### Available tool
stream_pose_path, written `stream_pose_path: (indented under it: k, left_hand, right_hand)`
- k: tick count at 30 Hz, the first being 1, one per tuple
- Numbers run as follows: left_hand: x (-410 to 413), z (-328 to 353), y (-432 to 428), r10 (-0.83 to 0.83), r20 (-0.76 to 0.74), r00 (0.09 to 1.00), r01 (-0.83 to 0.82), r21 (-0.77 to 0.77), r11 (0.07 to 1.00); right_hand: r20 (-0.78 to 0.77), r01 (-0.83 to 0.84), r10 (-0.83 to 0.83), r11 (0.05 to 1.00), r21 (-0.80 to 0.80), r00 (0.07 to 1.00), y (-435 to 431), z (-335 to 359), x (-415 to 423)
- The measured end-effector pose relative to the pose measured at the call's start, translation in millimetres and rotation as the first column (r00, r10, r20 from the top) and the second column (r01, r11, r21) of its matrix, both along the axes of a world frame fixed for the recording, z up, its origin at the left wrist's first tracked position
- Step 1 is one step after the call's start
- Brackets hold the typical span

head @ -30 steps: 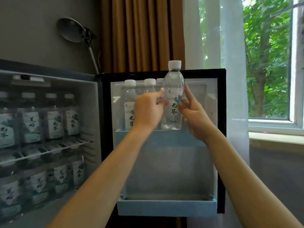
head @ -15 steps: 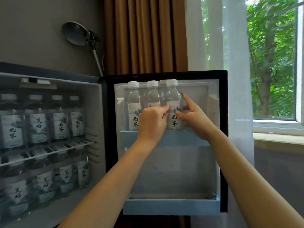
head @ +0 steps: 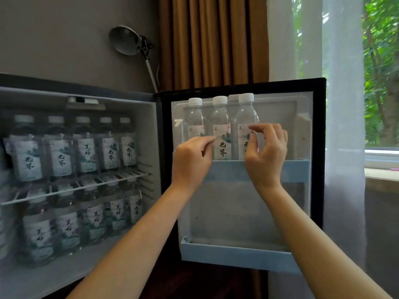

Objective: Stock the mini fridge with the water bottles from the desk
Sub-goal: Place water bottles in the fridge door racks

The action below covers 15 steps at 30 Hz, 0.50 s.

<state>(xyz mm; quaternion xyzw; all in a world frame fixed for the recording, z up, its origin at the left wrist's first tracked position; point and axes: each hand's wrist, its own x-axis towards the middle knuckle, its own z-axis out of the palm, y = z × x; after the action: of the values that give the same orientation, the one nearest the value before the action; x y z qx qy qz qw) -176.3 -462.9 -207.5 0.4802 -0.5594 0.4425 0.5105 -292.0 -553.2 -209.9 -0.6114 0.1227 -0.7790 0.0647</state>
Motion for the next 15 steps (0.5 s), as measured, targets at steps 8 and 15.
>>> stream_pose_path:
  k: [8,15]
  left_hand:
    - [59.3,-42.2,57.2,0.207,-0.163,0.965,-0.195,0.089,0.977]
    - [103.9,-94.6,154.6,0.438,-0.361,0.823,-0.402,0.174,0.899]
  right_hand:
    - [-0.232,-0.159,0.110,0.966,-0.204,0.967,52.0,-40.7,68.6]
    - [-0.469,-0.442,0.349,0.891,-0.103,0.812,122.0,-90.7,141.3]
